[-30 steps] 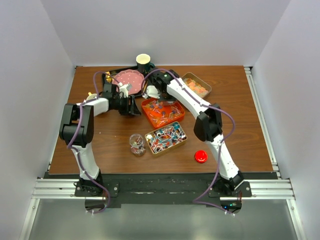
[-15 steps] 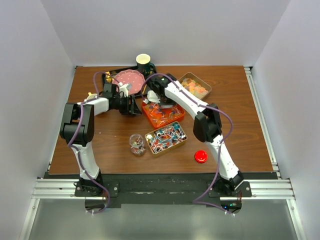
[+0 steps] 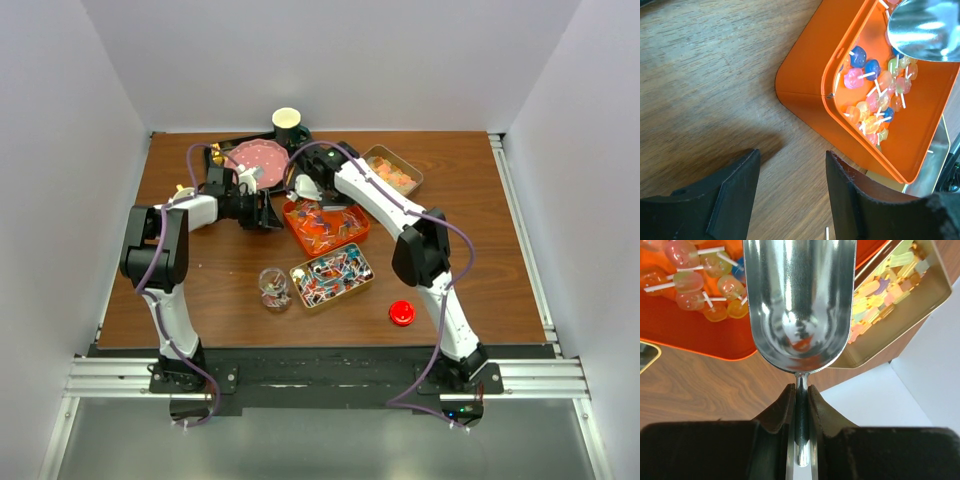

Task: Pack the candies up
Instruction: Scoop the fake candies from the storage box.

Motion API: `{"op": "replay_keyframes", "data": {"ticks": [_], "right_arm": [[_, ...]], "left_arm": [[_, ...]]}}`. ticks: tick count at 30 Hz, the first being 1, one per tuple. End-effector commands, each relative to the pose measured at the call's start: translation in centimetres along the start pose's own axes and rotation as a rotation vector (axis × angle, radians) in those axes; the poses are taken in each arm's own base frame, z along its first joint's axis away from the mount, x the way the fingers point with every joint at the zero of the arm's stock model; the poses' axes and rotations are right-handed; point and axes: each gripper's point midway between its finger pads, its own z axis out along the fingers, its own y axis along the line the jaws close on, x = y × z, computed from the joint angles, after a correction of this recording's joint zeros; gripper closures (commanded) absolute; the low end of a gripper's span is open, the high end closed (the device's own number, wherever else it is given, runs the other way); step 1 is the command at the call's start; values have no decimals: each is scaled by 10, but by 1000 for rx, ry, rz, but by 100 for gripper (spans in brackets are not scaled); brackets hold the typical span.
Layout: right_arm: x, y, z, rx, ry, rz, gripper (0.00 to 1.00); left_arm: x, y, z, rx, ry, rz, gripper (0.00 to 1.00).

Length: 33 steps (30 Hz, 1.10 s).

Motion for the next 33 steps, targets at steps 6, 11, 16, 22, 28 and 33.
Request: {"op": "replay_keyframes", "data": {"ticks": [6, 11, 16, 22, 28, 33], "right_arm": [[52, 32, -17, -152, 169, -82, 100], [49, 38, -8, -177, 182, -98, 100], [48, 43, 1, -196, 199, -124, 100], [44, 45, 6, -194, 220, -169, 100], [35, 50, 15, -198, 234, -179, 100], [15, 51, 25, -192, 212, -191, 100]], "left_arm": [[5, 9, -1, -39, 4, -2, 40], [6, 9, 0, -39, 8, -3, 40], [6, 10, 1, -40, 7, -4, 40], [5, 10, 0, -39, 5, -2, 41], [5, 8, 1, -32, 3, -1, 41], [8, 9, 1, -26, 9, -7, 41]]}}
